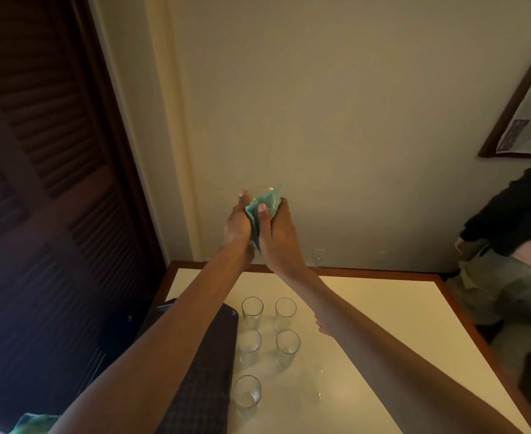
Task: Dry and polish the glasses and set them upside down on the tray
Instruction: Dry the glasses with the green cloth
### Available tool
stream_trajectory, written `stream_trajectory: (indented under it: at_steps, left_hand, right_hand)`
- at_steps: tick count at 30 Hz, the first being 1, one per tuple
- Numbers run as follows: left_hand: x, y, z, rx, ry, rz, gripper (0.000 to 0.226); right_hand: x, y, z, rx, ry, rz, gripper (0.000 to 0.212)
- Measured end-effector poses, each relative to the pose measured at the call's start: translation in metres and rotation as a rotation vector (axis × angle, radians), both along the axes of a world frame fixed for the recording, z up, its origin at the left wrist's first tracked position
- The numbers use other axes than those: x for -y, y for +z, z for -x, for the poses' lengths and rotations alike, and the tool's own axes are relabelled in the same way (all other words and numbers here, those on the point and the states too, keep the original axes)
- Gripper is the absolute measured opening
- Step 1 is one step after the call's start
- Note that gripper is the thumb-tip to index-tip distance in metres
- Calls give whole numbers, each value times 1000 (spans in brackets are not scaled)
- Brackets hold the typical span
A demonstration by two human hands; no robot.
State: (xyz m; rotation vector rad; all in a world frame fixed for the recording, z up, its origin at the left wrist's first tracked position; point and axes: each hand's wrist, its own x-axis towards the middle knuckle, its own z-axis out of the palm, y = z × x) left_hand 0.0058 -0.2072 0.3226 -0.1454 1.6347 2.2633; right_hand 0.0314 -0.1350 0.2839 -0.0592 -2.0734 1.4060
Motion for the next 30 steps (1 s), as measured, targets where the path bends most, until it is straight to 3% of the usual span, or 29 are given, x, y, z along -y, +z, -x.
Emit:
stream_trajectory:
  at_steps: [3,6,9,11,13,17,19,22,24,26,28,30]
  left_hand:
    - [2,4,1,-48,-13,48,53]
    - [4,10,5,-163,-41,127,65]
    - [8,5,20,-189,-30,216,98]
    - [12,1,28,-158,-4,235,107]
    - [20,-2,37,-173,12,198,84]
    - [34,-14,48,-98,-58,48,79]
    - [36,-11,44,-84,-91,12,53]
    - [37,1,30,-63,-81,22,45]
    - [35,3,25,-82,-92,65,48]
    - [31,6,22,-124,-90,142,56]
    - [25,10,17,-124,-80,168,82]
    - [17,5,19,-100,-72,211,95]
  right_hand:
    - [-6,23,4,89,-53,93,43]
    - [-13,37,24,280,-3,457,66]
    - [1,33,35,402,79,753,75]
    - [12,19,37,425,94,674,74]
    - [28,10,28,401,67,464,72]
    - [46,0,24,140,14,148,44]
    - [44,2,32,51,-49,61,42]
    - [32,18,34,101,-117,39,48]
    - [21,33,33,224,-128,172,57]
    - [13,41,39,360,-54,542,69]
    - [13,42,38,454,42,868,73]
    - [16,34,37,473,73,876,74]
